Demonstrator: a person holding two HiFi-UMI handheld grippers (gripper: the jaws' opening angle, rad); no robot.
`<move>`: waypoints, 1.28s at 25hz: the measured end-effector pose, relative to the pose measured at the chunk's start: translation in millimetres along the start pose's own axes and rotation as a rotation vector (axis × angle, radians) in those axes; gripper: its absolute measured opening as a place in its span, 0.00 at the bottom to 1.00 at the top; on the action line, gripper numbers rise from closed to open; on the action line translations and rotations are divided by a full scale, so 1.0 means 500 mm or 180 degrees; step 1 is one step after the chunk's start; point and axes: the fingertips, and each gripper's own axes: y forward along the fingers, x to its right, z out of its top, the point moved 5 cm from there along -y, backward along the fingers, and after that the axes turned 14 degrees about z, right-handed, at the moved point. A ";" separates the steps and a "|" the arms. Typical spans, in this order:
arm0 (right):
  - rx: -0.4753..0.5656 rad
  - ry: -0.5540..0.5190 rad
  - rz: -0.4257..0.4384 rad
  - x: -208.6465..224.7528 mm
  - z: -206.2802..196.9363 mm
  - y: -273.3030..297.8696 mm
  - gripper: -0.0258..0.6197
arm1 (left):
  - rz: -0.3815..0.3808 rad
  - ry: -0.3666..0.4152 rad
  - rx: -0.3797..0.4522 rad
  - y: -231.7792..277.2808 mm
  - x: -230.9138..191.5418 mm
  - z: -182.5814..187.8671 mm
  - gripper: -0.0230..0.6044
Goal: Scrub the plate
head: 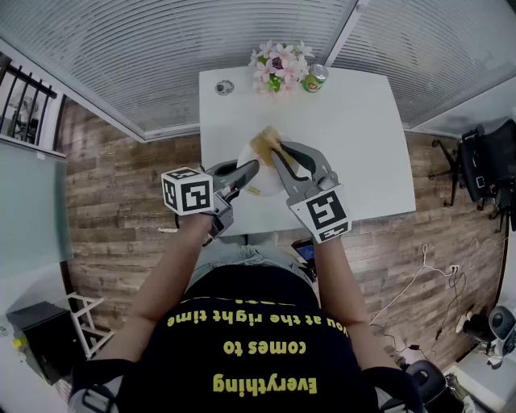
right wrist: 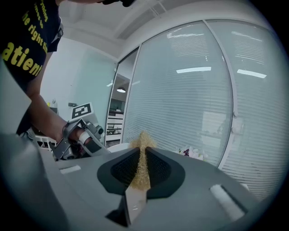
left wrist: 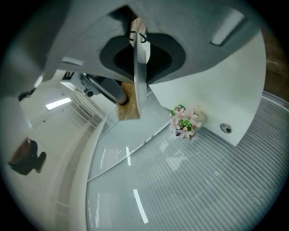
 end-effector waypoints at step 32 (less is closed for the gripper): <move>-0.0591 -0.0814 0.0092 -0.030 0.005 0.031 0.10 | -0.0025 0.0021 0.0047 -0.003 0.004 0.003 0.07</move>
